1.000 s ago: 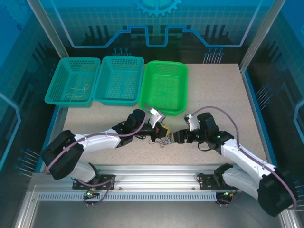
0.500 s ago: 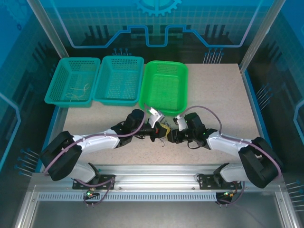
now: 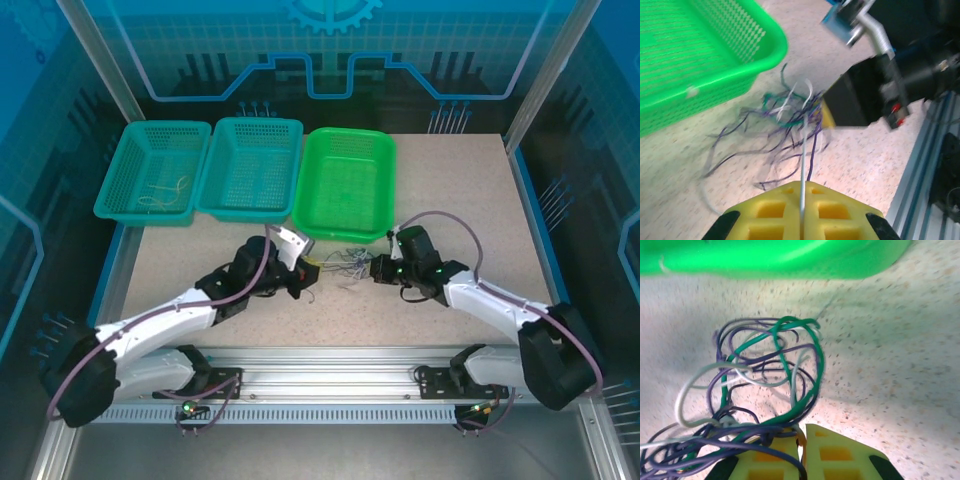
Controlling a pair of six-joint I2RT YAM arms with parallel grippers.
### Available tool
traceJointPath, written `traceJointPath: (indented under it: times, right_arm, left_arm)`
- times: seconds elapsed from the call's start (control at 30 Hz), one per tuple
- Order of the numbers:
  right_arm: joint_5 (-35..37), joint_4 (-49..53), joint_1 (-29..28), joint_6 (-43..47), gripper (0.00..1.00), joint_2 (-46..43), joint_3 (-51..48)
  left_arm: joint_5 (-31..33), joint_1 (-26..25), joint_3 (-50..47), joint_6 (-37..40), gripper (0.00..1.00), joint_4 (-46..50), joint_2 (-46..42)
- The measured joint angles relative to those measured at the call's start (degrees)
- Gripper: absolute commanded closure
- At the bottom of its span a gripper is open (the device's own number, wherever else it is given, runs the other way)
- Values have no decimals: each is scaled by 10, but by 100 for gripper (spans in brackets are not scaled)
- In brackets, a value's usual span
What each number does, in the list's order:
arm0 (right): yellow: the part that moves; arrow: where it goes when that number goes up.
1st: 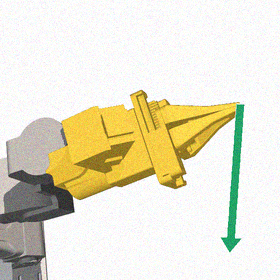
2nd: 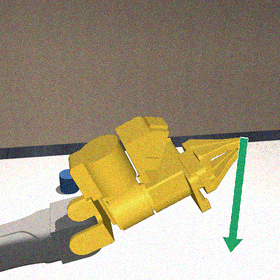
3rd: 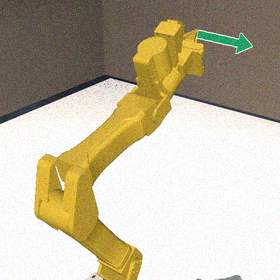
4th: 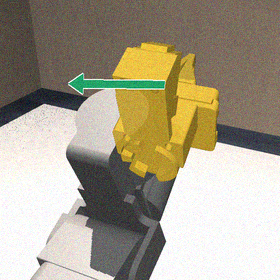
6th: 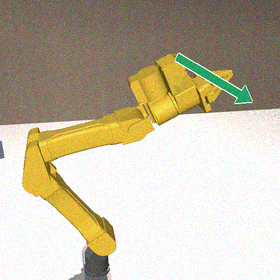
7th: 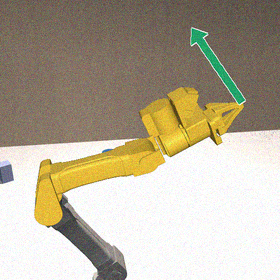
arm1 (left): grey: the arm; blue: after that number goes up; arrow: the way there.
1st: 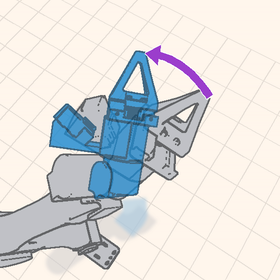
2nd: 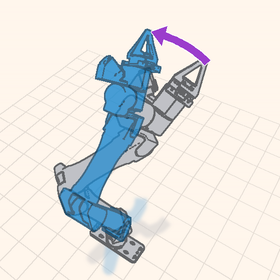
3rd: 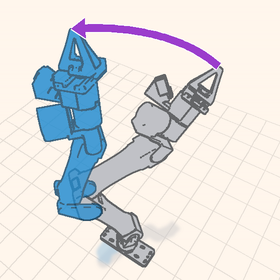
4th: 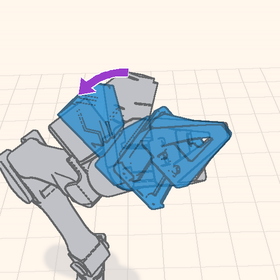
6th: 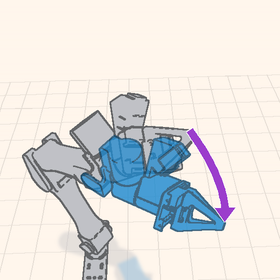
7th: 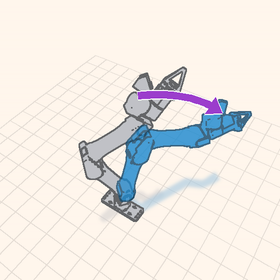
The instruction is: Untangle the cables
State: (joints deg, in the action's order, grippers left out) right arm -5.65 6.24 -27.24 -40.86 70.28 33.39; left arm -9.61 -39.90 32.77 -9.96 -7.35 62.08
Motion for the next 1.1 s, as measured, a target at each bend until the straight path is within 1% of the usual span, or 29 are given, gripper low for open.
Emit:
traceJointPath:
  times: [0.07, 0.1, 0.13, 0.2, 0.3, 0.4, 0.47, 0.53, 0.57, 0.6, 0.63, 0.67, 0.7, 0.83, 0.9, 0.97, 1.0, 1.03, 1.1]
  right_arm:
    - [-7, 10, 20, -26, 100, -29, -2]
    - [4, 21, 34, -39, 100, -43, -5]
    - [23, 39, 56, -51, 100, -53, -9]
    - [56, 80, 120, -79, 100, -64, -26]
    - [102, 150, 183, -106, 100, -71, -40]
    - [138, 199, 220, -117, 100, -92, -46]
    - [145, 207, 223, -111, 100, -108, -47]
    - [143, 201, 214, -96, 99, -113, -48]
    - [143, 197, 202, -88, 93, -110, -48]
    - [142, 195, 186, -79, 82, -105, -47]
    - [143, 195, 171, -71, 68, -99, -46]
    - [144, 200, 153, -63, 57, -93, -41]
    - [147, 208, 137, -53, 54, -89, -33]
    - [158, 227, 87, -4, 52, -100, 15]
    - [173, 229, 49, 22, 51, -113, 43]
    - [193, 229, 4, 40, 48, -116, 70]
    - [205, 229, -20, 47, 45, -113, 85]
    - [214, 229, -40, 54, 39, -106, 98]
    - [225, 226, -74, 63, 31, -78, 121]
  left_arm:
    - [12, 9, -5, 0, 100, 25, -23]
    - [21, 14, -5, -1, 100, 35, -35]
    - [31, 23, -5, -2, 100, 42, -50]
    - [49, 42, -5, -5, 100, 47, -82]
    - [69, 57, -5, -9, 100, 57, -99]
    - [83, 71, -6, -17, 100, 68, -94]
    - [83, 72, -8, -20, 100, 68, -81]
    - [68, 74, -12, -22, 100, 59, -59]
    - [58, 75, -15, -24, 100, 50, -43]
    - [47, 75, -16, -29, 98, 42, -22]
    - [39, 75, -17, -35, 96, 36, -3]
    - [33, 73, -18, -37, 93, 28, 17]
    - [31, 70, -18, -40, 89, 22, 37]
    - [31, 56, -18, -46, 66, 13, 82]
    - [32, 51, -17, -43, 59, 13, 87]
    - [34, 48, -17, -31, 51, 12, 86]
    - [35, 47, -16, -21, 48, 12, 85]
    - [36, 46, -15, -11, 44, 13, 80]
    - [33, 41, -12, 17, 41, 13, 67]
